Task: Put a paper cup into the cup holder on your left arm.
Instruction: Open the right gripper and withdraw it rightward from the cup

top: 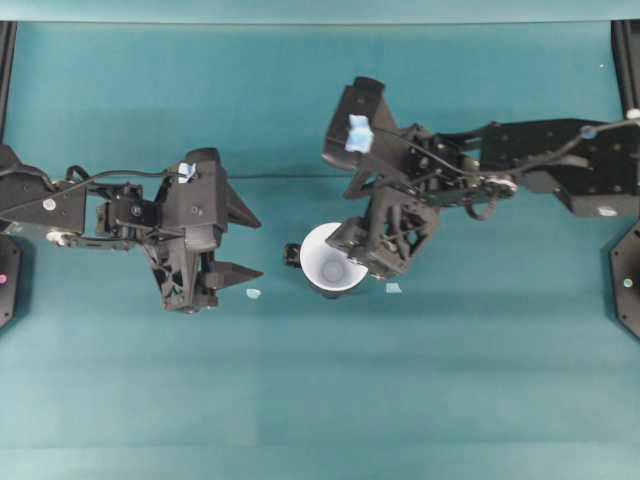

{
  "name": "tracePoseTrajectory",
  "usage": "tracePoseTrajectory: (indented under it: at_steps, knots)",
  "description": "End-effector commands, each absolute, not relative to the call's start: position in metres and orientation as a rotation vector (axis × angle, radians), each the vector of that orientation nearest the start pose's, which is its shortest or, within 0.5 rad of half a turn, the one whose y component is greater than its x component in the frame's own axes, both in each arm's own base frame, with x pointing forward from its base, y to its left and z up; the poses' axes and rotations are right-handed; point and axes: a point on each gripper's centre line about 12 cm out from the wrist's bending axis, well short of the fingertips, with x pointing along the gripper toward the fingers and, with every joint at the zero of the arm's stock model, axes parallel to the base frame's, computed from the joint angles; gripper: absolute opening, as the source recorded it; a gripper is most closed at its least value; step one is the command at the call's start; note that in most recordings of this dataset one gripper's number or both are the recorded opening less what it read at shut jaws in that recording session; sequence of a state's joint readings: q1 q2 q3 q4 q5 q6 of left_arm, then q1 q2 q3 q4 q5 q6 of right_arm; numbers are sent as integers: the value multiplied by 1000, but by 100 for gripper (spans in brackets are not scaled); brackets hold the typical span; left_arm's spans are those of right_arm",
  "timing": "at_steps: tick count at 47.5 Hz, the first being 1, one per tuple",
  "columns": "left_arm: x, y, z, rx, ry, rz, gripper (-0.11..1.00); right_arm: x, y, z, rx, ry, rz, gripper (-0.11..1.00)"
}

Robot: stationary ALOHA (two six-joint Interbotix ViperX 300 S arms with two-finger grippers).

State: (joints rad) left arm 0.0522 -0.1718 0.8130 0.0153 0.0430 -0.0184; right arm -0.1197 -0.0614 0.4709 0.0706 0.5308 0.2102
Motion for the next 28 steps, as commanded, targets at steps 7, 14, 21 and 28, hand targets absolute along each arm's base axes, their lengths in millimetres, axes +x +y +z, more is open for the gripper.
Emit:
tracePoseTrajectory:
  at_steps: [7, 14, 21, 28]
  knots:
    - [342, 18, 184, -20, 666, 52, 82, 373, -39, 236, 297, 823, -183, 89]
    - [342, 18, 184, -21, 664, 53, 82, 360, -36, 234, 295, 822, -180, 89]
    - [343, 19, 185, -19, 661, 53, 82, 349, -34, 233, 293, 805, -177, 89]
    - [343, 19, 185, -19, 659, 53, 82, 343, -34, 233, 270, 767, -171, 89]
